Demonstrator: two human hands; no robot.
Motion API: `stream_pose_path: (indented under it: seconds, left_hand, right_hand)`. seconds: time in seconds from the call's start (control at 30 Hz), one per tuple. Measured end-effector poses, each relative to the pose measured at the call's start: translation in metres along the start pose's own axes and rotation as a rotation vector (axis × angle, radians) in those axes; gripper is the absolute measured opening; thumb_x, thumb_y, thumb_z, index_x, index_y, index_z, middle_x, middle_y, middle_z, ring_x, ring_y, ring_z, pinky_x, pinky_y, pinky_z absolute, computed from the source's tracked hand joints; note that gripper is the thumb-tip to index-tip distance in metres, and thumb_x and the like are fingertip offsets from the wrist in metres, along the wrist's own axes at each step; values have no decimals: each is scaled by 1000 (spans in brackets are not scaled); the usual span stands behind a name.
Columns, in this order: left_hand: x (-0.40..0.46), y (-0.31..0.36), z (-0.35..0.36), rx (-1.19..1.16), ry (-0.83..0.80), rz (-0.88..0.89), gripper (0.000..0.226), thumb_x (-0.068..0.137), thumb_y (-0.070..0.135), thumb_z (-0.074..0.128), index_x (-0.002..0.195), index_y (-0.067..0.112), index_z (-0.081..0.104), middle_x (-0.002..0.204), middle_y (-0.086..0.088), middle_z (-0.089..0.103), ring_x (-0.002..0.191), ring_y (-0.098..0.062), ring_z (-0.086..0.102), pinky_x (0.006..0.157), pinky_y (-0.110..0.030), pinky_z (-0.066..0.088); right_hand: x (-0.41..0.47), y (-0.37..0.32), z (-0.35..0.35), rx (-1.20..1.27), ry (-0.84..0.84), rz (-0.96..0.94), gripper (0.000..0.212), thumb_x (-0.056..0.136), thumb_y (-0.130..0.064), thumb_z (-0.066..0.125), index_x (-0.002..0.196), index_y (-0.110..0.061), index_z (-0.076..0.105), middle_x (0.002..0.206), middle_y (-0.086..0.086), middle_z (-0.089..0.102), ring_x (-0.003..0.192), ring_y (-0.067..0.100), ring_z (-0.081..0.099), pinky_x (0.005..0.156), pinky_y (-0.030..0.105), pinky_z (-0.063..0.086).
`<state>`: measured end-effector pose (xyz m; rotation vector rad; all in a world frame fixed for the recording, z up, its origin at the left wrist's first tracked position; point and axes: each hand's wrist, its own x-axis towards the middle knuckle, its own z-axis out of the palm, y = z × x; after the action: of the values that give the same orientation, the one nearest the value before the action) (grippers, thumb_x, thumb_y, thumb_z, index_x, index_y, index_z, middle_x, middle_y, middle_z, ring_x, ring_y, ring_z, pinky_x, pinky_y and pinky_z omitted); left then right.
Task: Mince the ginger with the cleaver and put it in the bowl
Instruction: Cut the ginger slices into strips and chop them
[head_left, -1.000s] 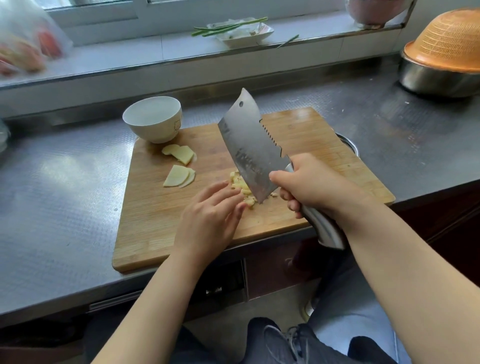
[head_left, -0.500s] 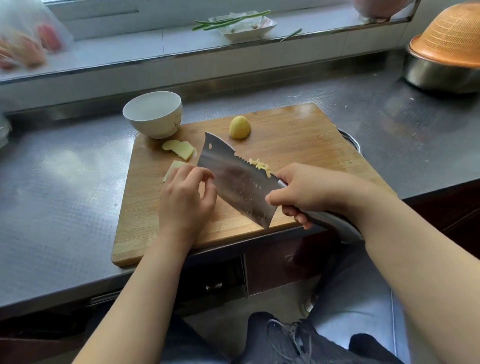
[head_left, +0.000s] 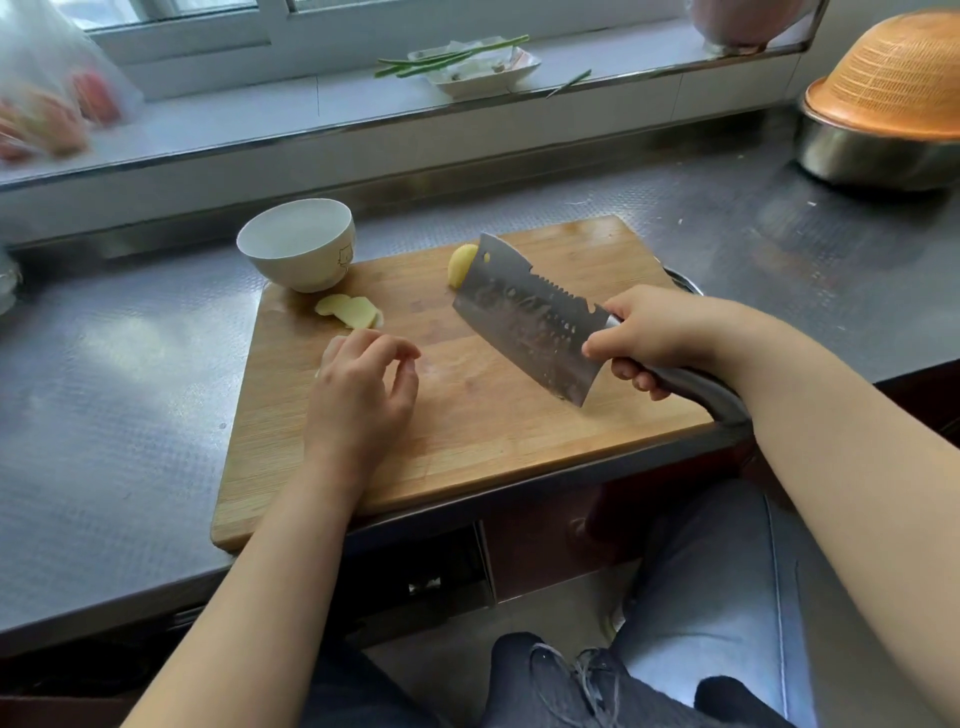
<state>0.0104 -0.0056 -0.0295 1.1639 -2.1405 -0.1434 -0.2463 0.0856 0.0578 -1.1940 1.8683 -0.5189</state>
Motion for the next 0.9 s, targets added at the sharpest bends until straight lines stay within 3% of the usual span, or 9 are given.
stream_pose_path:
  seconds: [0.43,0.7,0.9]
  left_hand:
    - [17,18,11,17,-25,22,9,90,18,63,95,19,70,98,3,62,98,-19,51,81,-25,34]
    - [21,25,19,-12,-48,29,9,90,18,62,96,20,69,99,3,62,99,-21,53,82,-26,36]
    - [21,25,21,-26,-46,22,10,91,20,61,97,20,69,100,4,61,101,-21,52,82,-27,37]
  right_hand:
    - [11,23,-35,36,132,42,8,96,-10,51,97,-14,57,50,2,49,39,11,43,40,23,40]
    - [-1,18,-28,90,54,-34,12,96,-10,52,85,-14,54,50,1,47,40,13,42,39,24,38]
    - [1,25,-23,-26,-24,-27,5,94,-13,57,94,-9,54,50,1,49,41,15,43,42,26,41]
